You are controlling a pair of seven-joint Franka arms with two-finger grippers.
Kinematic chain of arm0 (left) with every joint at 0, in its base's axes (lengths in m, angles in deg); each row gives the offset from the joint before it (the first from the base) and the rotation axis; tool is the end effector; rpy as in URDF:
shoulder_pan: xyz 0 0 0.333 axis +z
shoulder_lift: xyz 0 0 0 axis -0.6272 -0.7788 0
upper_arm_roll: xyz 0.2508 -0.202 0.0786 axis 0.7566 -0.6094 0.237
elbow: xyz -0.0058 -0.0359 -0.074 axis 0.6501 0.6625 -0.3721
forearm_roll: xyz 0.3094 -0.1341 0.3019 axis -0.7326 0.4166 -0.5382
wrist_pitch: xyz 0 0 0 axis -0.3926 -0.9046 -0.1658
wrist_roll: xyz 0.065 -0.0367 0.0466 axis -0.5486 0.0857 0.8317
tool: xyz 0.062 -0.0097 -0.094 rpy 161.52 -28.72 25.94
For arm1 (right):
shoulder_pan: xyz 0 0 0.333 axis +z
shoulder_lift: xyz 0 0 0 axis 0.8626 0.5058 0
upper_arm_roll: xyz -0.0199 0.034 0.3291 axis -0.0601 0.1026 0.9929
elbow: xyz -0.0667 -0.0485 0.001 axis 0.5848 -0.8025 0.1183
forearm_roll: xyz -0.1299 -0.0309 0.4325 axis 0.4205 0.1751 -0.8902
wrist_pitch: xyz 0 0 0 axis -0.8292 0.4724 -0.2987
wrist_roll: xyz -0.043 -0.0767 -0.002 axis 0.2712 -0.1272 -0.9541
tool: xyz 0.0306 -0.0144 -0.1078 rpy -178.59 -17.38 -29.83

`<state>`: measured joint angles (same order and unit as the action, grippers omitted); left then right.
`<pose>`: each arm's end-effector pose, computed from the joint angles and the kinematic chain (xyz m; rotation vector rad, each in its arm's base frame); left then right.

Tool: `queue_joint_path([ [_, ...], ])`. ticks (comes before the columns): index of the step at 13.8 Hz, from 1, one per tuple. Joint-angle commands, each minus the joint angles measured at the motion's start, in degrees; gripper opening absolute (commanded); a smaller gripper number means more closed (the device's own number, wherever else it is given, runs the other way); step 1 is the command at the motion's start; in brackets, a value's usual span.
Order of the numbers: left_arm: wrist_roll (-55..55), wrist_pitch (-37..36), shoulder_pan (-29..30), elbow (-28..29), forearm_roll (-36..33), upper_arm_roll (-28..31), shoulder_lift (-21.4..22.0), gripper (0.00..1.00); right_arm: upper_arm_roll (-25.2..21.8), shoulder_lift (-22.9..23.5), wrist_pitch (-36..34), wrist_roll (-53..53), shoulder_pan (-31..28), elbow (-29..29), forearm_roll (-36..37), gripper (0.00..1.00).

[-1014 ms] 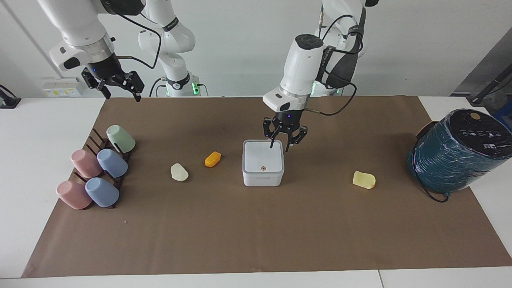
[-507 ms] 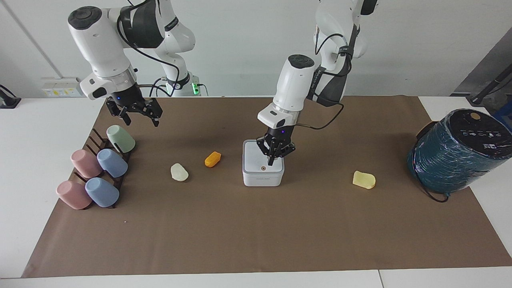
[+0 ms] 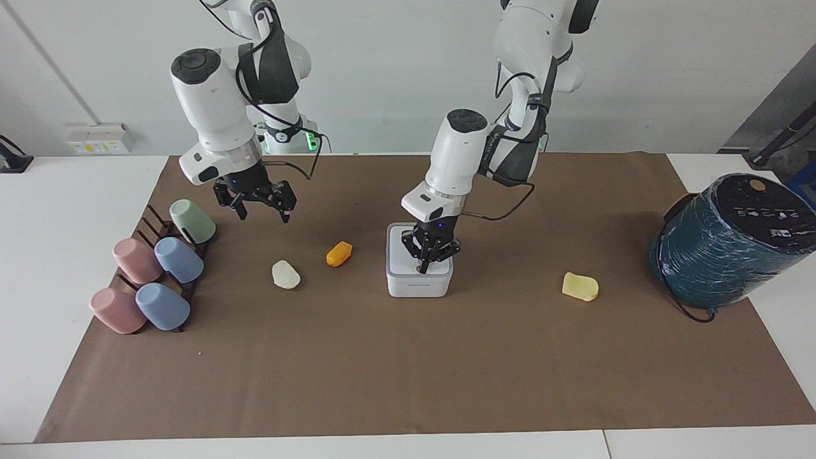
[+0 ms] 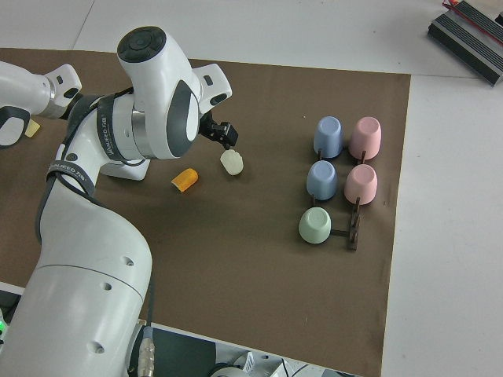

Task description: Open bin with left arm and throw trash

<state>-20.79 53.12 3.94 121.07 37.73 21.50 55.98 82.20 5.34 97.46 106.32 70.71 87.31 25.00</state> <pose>0.6005 -0.4337 0.3864 2.8907 -0.2285 0.4711 0.6049 0.0961 0.4643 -3.1000 0.2144 -0.1119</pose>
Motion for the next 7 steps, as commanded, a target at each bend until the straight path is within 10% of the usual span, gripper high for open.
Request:
queue_joint_path([
  [1, 0.8, -0.9, -1.5, -0.2, 0.0, 0.8, -1.1, 0.0, 0.0, 4.0, 4.8, -8.2, -0.4, 0.6, -0.7, 1.0],
  [7, -0.1, -16.7, -0.8, -0.4, -0.2, 0.8, 6.8, 0.0, 0.0, 11.4, 17.2, -26.7, -1.6, 3.9, -0.8, 1.0],
])
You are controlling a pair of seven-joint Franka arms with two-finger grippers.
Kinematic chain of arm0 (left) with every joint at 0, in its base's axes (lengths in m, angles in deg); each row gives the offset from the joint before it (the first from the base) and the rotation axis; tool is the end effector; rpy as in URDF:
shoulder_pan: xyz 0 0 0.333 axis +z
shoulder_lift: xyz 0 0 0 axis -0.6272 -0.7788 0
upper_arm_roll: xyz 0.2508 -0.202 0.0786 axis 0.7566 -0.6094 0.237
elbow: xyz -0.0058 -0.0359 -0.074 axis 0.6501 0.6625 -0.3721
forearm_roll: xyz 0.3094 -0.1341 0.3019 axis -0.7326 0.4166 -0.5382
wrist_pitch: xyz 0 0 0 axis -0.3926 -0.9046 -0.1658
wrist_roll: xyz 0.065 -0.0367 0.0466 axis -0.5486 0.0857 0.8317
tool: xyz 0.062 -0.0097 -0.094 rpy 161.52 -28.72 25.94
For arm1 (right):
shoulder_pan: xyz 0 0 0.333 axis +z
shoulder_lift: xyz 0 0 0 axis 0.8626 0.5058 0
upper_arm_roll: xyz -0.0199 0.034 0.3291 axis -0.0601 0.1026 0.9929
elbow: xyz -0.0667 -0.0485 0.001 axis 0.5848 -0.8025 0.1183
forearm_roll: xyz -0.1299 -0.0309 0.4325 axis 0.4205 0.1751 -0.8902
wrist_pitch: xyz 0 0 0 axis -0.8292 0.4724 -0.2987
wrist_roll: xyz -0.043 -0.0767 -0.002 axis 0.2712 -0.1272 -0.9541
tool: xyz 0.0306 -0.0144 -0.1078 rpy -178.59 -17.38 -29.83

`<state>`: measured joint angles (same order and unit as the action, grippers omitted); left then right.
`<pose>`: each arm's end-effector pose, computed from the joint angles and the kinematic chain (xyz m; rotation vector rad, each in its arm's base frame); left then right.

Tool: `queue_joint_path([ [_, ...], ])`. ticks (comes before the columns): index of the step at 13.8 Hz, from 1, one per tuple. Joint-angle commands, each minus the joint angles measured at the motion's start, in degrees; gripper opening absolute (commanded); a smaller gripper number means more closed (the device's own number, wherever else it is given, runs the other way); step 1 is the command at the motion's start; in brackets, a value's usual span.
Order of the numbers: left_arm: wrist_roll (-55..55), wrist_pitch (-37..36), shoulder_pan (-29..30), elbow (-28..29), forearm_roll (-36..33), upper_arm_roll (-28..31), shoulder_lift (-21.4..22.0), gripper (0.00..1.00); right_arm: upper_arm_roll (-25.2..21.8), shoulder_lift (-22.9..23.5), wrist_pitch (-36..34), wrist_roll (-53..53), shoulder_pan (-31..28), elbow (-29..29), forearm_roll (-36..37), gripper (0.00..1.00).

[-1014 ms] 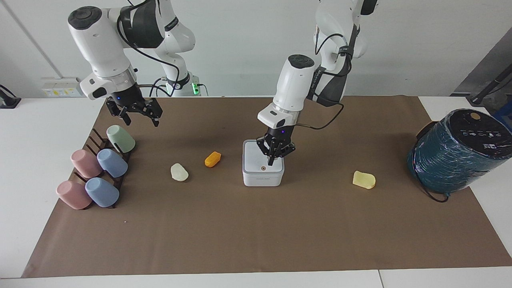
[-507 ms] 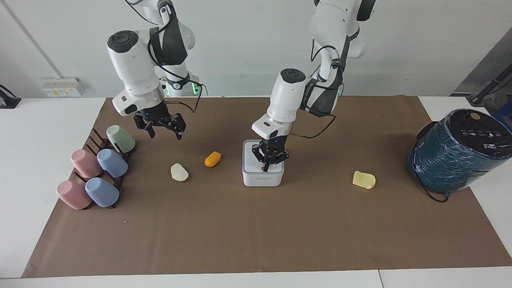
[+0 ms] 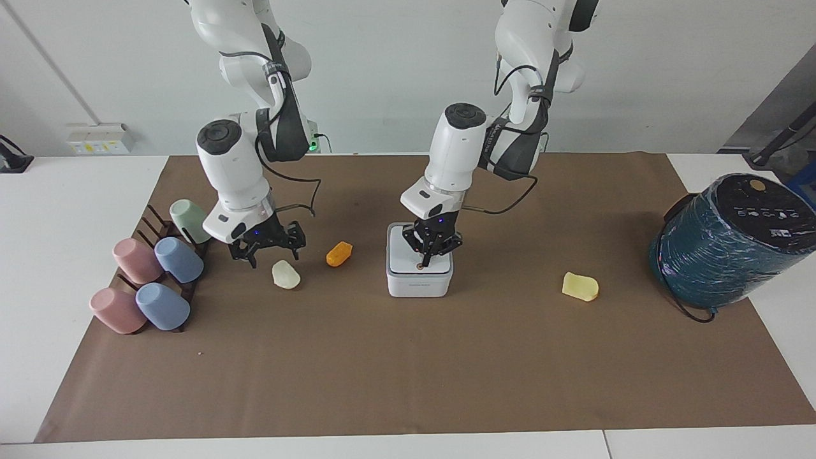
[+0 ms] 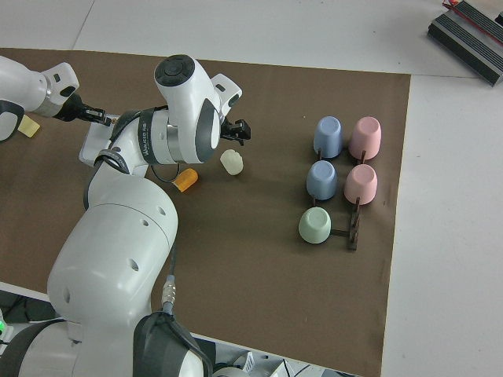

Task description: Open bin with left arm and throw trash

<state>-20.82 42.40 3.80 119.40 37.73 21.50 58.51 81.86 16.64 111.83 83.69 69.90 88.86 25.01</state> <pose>0.5901 -0.4287 0.4126 2.9678 -0.2407 0.3352 0.6406 0.0887 0.3501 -3.1093 -0.3665 -0.1629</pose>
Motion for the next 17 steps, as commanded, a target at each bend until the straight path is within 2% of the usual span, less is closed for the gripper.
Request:
queue_joint_path([
  [1, 0.0, -9.6, -0.2, 1.3, -0.2, 0.8, 5.6, 0.0, 0.5, 0.4, 3.8, -4.6, -0.7, 3.5, -1.0, 1.0],
  [3, 0.5, -15.8, -0.1, 1.3, -0.2, 1.4, 7.7, 0.0, 0.4, 0.5, 6.0, -7.4, -0.1, 6.1, -5.0, 1.0],
  [6, -0.1, -22.5, 2.2, 1.6, -0.2, 1.5, 10.0, 0.0, 0.4, 0.5, 6.8, -13.6, -0.8, 8.9, -5.7, 0.97],
  [8, -0.3, -23.7, 4.4, 1.9, -0.2, 1.5, 10.5, 0.0, 0.4, 0.6, 10.9, -13.6, -1.6, 10.9, -5.7, 0.74],
  [9, -0.4, -23.5, 5.3, 2.1, -0.2, 1.5, 10.5, 0.0, 0.4, 0.8, 11.9, -13.3, -1.2, 11.0, -5.7, 0.57],
  [10, -0.7, -22.9, 6.9, 3.0, -0.2, 1.5, 10.6, 0.0, 0.4, 0.8, 12.0, -13.1, -1.1, 10.9, -5.7, 0.25],
  [11, -1.4, -22.1, 7.8, 3.8, -0.2, 1.5, 10.8, 0.0, 0.4, 0.9, 12.1, -12.8, -1.1, 10.9, -5.7, 0.07],
  [12, -3.3, -20.3, 9.5, 5.2, -0.2, 1.5, 11.2, 0.0, 0.4, 1.0, 12.3, -11.1, -1.1, 10.9, -5.8, 0.0],
  [15, -7.4, -10.4, 13.8, 11.7, -0.2, 1.5, 13.0, 0.18, 0.4, 1.4, 9.8, -2.8, -0.4, 7.2, -5.7, 0.0],
  [17, -8.4, -6.0, 16.4, 14.4, -0.2, 1.5, 13.4, 0.39, 0.5, 0.3, -0.9, 2.8, 0.2, 0.3, -5.8, 0.0],
])
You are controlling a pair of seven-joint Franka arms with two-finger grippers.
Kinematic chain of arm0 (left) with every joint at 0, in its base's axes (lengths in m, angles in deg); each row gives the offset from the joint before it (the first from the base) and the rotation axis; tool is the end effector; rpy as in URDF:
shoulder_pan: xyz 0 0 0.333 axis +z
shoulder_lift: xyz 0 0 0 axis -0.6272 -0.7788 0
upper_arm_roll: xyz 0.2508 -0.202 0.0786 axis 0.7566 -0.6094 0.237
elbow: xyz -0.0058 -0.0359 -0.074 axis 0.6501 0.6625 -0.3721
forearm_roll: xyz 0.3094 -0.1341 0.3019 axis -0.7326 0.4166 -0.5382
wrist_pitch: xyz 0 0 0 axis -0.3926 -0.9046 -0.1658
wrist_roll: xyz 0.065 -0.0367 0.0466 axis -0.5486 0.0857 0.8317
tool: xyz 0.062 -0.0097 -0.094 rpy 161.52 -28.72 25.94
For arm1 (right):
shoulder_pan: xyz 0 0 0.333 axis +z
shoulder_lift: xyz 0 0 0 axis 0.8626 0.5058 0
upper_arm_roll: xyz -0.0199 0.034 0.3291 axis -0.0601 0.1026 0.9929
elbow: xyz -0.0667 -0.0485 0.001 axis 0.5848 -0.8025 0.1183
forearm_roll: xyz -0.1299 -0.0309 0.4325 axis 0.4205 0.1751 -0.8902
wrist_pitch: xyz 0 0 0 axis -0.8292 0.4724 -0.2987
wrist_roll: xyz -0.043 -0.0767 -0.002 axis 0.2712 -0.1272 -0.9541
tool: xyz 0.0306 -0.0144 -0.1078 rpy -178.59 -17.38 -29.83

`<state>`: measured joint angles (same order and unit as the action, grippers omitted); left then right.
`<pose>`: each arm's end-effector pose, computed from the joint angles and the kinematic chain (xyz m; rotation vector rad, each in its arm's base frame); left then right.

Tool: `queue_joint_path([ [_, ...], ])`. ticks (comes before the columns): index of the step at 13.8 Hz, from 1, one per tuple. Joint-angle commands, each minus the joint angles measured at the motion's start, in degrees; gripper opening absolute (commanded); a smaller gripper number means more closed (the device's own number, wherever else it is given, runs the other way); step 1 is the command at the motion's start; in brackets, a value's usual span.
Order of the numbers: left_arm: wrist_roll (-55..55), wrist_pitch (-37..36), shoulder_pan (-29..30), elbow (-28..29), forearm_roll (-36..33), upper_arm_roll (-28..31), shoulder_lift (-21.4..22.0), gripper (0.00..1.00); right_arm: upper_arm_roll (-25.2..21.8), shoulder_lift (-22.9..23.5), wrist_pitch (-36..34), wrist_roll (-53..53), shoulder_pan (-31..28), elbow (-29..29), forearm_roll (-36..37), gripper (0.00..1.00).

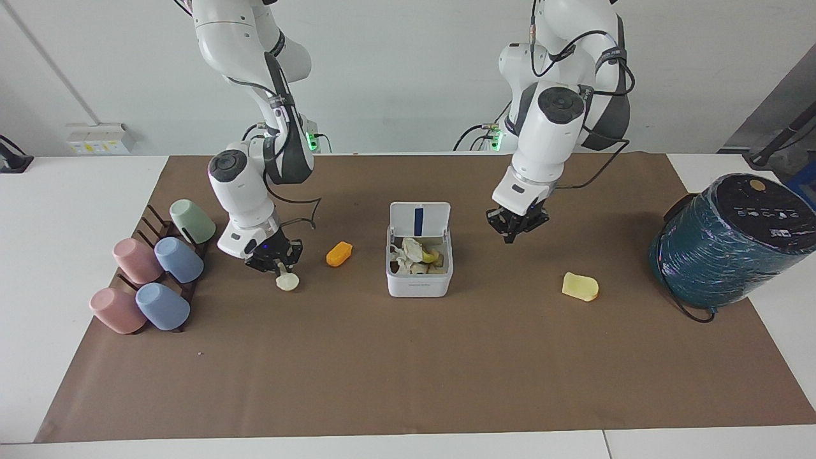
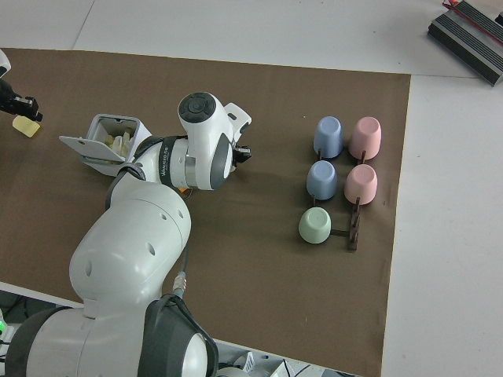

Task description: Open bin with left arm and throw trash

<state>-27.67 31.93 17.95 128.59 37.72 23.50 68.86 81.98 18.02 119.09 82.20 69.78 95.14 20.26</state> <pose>0.6216 -0.2258 0.4315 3.1020 -0.0027 0.1521 0.6183 0.0857 0.2931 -3.0620 -0.3065 -0.1496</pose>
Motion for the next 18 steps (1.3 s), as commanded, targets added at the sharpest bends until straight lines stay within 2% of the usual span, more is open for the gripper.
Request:
queue_joint_path([
  [1, -2.9, 5.9, 3.1, 6.0, -0.2, -0.5, 3.0, 0.54, 1.0, -1.1, -14.0, 7.4, 0.6, -10.8, -1.2, 0.0],
  [3, -6.7, 9.2, 5.0, 7.8, -0.2, -0.5, 3.0, 0.85, 2.7, -0.6, -20.4, 11.2, 0.6, -17.3, -10.5, 0.0],
  [5, -9.0, 12.6, 6.9, 9.0, -0.2, -0.5, 2.4, 0.91, 2.8, -0.4, -19.8, 11.3, 1.9, -19.0, -20.0, 0.0],
  [6, -10.1, 14.6, 7.7, 9.3, -0.3, -0.5, 2.0, 1.0, 2.8, -0.3, -19.0, 12.0, 4.5, -19.9, -22.1, 0.0],
  [8, -10.9, 19.1, 9.8, 10.0, -0.4, -0.5, 0.0, 1.0, 2.8, 1.3, -17.5, 19.6, 8.1, -22.9, -22.8, 0.0],
  [11, -10.7, 24.6, 10.0, 9.9, -0.8, -0.4, -5.0, 1.0, 4.6, 6.9, -16.9, 22.3, 10.0, -27.7, -31.0, 0.0],
  [15, -10.4, 26.3, 10.7, 10.0, -4.0, 0.1, -8.5, 1.0, 4.6, 8.4, -16.9, 22.5, 12.5, -26.7, -31.8, 0.0],
  [18, -10.5, 26.2, 12.3, 10.8, -4.2, 0.3, -8.7, 1.0, 4.7, 10.4, -14.4, 25.8, 14.7, -26.5, -31.8, 0.0],
])
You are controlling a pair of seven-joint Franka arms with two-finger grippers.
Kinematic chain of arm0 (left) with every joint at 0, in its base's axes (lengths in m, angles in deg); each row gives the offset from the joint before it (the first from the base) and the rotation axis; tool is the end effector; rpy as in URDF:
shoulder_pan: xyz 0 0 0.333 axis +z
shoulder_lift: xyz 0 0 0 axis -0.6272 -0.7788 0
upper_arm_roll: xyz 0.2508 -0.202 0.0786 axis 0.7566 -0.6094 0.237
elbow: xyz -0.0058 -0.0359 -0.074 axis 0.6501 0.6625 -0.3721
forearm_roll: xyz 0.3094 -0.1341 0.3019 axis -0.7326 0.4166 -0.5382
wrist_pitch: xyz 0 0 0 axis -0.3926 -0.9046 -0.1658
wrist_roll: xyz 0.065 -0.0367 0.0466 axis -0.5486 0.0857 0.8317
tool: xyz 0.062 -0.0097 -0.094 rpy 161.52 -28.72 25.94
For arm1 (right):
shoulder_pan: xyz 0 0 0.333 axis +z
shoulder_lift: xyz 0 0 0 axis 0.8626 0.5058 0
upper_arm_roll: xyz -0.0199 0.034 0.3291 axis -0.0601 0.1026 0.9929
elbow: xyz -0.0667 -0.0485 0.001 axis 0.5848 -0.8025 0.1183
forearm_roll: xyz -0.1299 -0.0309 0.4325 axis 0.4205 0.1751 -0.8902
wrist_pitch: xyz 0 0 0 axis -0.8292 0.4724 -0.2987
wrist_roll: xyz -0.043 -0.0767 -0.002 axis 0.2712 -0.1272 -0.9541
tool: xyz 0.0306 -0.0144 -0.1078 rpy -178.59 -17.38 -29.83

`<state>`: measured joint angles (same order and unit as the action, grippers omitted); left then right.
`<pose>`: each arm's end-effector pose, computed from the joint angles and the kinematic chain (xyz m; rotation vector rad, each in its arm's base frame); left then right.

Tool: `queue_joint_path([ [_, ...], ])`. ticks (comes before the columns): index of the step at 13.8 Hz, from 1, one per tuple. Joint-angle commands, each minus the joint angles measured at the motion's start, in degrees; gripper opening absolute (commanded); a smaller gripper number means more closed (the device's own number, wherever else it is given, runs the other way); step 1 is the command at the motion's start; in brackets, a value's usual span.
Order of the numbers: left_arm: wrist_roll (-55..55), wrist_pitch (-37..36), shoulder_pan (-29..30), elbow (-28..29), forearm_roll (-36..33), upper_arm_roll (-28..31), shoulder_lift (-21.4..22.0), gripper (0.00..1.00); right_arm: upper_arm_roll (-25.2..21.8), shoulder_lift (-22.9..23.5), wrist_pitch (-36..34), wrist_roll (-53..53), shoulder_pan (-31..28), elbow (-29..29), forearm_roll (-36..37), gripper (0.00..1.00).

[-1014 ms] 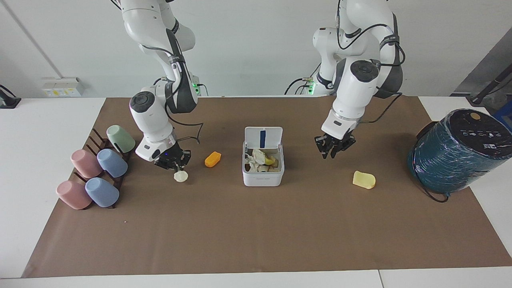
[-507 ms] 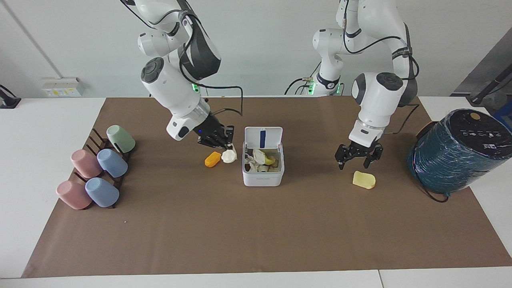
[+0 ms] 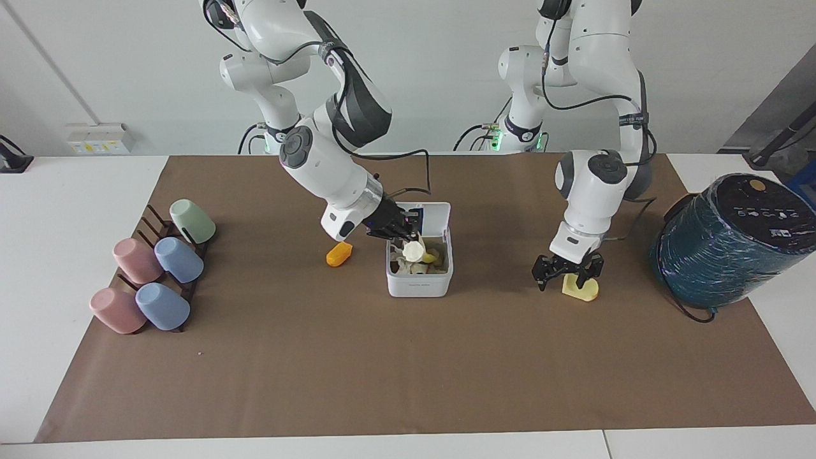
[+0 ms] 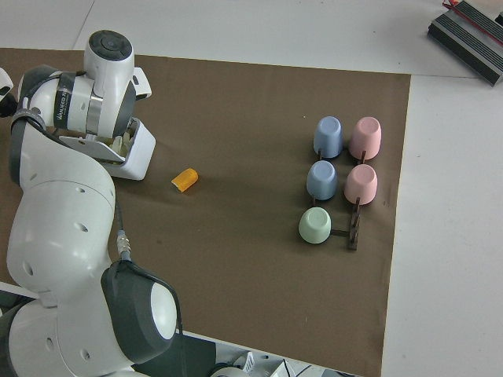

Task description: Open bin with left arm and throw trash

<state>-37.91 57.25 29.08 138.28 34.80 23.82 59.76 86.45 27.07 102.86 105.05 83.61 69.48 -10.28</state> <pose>0.6531 -0.0981 0.2851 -3.1198 0.0321 -0.3467 0.6443 0.3444 0.3947 -2.5741 0.1732 0.1393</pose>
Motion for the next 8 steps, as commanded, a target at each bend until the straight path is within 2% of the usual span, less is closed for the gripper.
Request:
queue_joint_path([
  [1, -0.3, 0.9, 1.2, 1.8, -1.6, 0.1, 0.5, 1.0, 0.1, 2.2, 3.0, 3.7, 2.1, -0.8, -1.2, 0.0],
  [4, -0.2, 0.9, 1.9, 3.9, -6.4, 0.2, 1.1, 1.0, 0.1, 4.3, 3.3, 3.9, 2.4, -0.8, -1.2, 0.0],
  [5, -0.2, 0.9, 1.9, 4.2, -6.4, 0.2, 1.2, 0.96, 0.1, 5.1, 3.4, 3.9, 2.3, -0.8, -1.2, 0.0],
  [7, -0.2, 0.8, 1.8, 5.0, -6.4, 0.2, 1.7, 0.4, 0.2, 6.5, 6.4, 3.9, 2.5, -0.7, -1.2, 0.0],
  [8, -0.1, 0.4, 1.8, 5.1, -6.4, 0.2, 1.8, 0.19, 0.1, 6.7, 6.8, 3.9, 3.1, -0.7, -1.2, 0.0],
])
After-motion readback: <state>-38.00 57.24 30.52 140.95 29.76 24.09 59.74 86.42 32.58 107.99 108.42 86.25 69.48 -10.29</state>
